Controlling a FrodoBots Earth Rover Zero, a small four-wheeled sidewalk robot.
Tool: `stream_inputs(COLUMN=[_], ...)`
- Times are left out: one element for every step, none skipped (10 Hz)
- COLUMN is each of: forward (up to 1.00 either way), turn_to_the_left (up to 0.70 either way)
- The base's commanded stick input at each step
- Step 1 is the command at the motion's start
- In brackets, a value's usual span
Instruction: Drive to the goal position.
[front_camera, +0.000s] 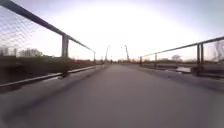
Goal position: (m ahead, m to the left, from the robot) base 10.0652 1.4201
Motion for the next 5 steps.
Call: stream_inputs(forward=[1.00, 1.00, 1.00, 1.00, 1.00], turn_to_the_left=[0.01, 0.01, 0.01, 0.01, 0.01])
